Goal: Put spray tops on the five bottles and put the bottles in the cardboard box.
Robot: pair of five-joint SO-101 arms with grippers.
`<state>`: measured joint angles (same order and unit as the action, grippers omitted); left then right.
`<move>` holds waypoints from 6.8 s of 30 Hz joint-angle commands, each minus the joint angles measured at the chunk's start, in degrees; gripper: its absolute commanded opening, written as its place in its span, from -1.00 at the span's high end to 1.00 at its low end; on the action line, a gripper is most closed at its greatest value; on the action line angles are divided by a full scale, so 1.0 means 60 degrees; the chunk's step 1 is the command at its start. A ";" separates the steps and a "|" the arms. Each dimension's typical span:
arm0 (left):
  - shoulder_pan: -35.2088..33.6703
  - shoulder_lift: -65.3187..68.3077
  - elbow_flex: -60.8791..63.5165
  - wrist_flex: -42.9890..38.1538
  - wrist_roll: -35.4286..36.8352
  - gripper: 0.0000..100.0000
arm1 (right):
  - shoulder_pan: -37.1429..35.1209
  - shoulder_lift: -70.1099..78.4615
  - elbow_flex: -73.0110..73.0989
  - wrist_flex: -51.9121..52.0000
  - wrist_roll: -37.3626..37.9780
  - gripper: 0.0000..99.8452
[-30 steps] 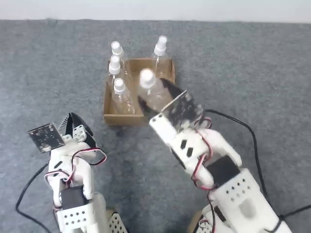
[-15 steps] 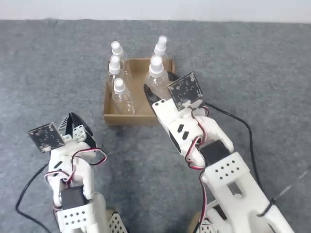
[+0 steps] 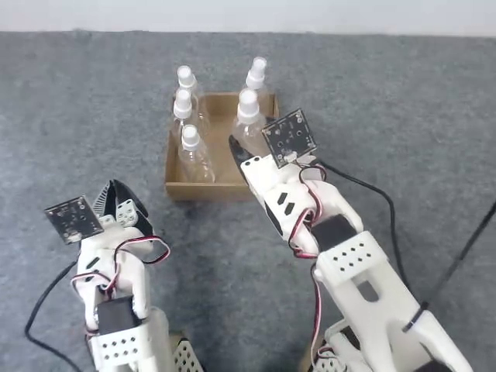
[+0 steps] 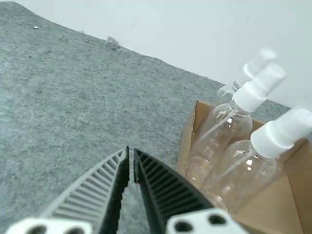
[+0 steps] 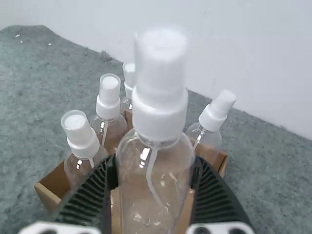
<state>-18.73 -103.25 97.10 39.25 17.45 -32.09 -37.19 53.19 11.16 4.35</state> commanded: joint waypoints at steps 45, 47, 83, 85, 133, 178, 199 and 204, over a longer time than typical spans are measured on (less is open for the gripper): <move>-0.0073 -0.0176 -0.0095 0.0103 -0.0088 0.98 | 0.0799 0.4872 -0.0659 -0.4681 -0.0117 0.92; -0.0073 -0.0176 -0.0095 0.0103 -0.0088 0.98 | 0.0799 0.4886 -0.0659 -0.4681 -0.0117 0.92; -0.0073 -0.0161 -0.0095 0.0103 -0.0088 0.98 | 0.0330 0.5780 -0.0410 -0.5516 -0.0073 0.92; -0.0073 -0.0161 -0.0095 0.0103 -0.0088 0.98 | 0.0330 0.5897 -0.0410 -0.5648 -0.0073 0.92; -0.0073 -0.0176 -0.0095 0.0249 -0.0088 0.98 | 0.0330 0.5868 -0.0190 -0.5516 -0.0015 0.48; -0.0044 -0.0176 -0.0095 0.0249 -0.0088 0.98 | -0.0037 0.4154 -0.0293 -0.2718 -0.0029 0.48; -0.0029 -0.0176 -0.0095 0.0249 -0.0088 0.98 | -0.0007 0.2498 -0.0352 -0.0066 -0.0029 0.53; -0.0029 -0.0176 -0.0095 0.0249 -0.0088 0.98 | -0.0037 0.1883 -0.0352 0.0549 0.0088 0.70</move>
<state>-18.99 -103.25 97.10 40.57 17.45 -32.00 -21.10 53.98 12.48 4.09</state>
